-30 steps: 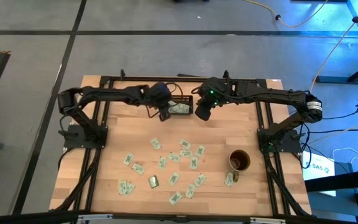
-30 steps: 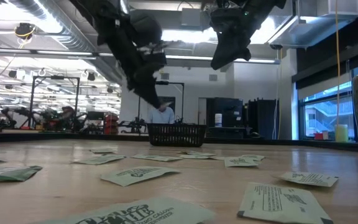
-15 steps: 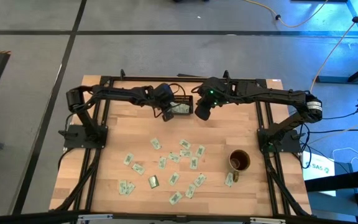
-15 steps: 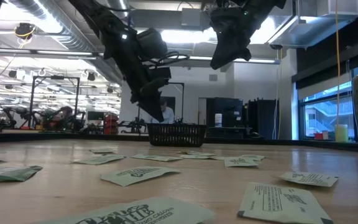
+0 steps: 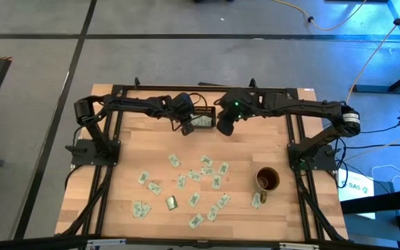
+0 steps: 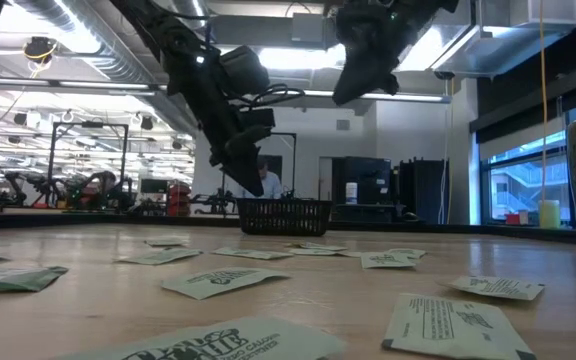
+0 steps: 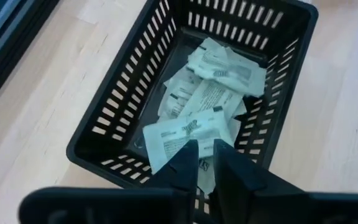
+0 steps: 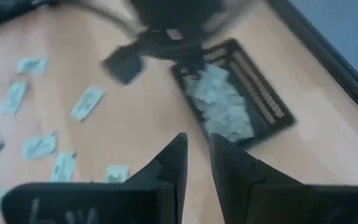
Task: Pick and place Stevia / Truvia into bins
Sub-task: Put the white stevia packet into the black bin
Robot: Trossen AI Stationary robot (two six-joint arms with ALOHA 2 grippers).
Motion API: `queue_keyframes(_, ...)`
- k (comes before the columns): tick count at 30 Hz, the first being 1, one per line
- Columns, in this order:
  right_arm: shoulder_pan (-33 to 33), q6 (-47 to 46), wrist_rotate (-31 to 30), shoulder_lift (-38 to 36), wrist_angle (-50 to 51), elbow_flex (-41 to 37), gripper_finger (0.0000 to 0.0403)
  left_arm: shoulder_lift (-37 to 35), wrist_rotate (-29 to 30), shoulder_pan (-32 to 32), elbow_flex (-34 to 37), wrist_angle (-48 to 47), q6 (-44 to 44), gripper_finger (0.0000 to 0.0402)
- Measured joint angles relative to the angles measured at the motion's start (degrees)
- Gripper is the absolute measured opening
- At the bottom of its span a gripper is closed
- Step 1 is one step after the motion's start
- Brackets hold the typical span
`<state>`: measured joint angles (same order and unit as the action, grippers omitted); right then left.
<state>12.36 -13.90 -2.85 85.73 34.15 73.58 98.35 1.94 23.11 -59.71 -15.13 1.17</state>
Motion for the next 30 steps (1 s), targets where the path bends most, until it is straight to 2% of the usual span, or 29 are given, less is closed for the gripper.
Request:
queue_keyframes(5, -5.1, 6.73, 2.48, 0.0, 4.87, 0.01, 0.0072, -0.11, -0.01, -0.06, -3.01, -1.29, 0.14, 0.0051)
queue_keyframes(9, -9.15, 6.62, 4.48, 0.23, 12.17, 0.02, 0.0067, -0.11, -0.01, -0.89, -4.65, -1.27, 1.16, 0.0049)
queue_keyframes(14, -13.79, 5.37, 4.13, 1.96, 12.84, 0.09, 0.0062, -0.13, -0.07, -2.29, -4.93, -1.26, 1.2, 0.0045)
queue_keyframes(30, -20.23, 7.46, 4.0, 19.74, 11.8, 0.0, 0.0058, -0.13, -0.09, -5.46, -4.95, -1.36, 1.11, 0.004)
